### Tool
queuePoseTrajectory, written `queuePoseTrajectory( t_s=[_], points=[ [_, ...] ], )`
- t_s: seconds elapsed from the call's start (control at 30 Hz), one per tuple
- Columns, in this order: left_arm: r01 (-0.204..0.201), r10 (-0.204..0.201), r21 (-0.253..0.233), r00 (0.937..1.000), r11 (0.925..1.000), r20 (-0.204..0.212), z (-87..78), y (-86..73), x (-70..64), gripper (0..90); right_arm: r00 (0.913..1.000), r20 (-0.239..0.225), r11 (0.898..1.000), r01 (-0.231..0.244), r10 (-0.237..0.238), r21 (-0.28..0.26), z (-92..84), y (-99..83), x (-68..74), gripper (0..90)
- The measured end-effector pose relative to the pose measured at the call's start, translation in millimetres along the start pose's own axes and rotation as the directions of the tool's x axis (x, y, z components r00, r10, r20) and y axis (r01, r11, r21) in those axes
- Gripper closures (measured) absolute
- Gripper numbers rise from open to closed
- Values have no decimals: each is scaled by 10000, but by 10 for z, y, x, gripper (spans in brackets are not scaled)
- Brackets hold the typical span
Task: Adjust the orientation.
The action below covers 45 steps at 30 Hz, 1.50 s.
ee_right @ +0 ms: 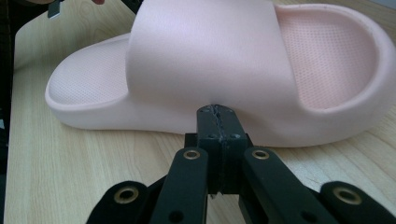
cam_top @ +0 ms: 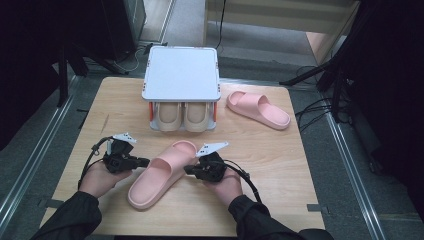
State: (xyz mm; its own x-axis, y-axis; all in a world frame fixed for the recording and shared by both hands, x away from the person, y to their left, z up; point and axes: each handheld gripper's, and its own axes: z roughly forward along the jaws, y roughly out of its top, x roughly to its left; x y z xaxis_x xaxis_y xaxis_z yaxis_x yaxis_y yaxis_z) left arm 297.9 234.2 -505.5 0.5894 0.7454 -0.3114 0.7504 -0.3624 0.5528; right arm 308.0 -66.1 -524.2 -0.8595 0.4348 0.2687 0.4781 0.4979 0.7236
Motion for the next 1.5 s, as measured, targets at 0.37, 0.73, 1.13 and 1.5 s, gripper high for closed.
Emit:
queuePoseTrajectory(
  t_s=[0.37, 0.73, 1.13, 1.5],
  points=[
    [77, -52, -260, 9956, 9996, 934, 23, -5, -121, 887, 9989, 305, 9992, -346, 353, -219, -35, 45, -89, 900],
    [168, -118, -634, 9968, 9978, 790, -47, -5, -83, 843, 9986, 369, 9987, -364, 378, -364, -74, 92, -173, 881],
    [147, -78, -975, 9975, 9951, 703, -206, 1, -86, 662, 9981, 266, 9957, -529, 551, -758, -363, 148, -337, 732],
    [232, -157, -988, 9970, 9948, 756, -236, 0, -61, 526, 9958, 643, 9937, -582, 646, -957, -678, 194, -493, 726]
  ],
)
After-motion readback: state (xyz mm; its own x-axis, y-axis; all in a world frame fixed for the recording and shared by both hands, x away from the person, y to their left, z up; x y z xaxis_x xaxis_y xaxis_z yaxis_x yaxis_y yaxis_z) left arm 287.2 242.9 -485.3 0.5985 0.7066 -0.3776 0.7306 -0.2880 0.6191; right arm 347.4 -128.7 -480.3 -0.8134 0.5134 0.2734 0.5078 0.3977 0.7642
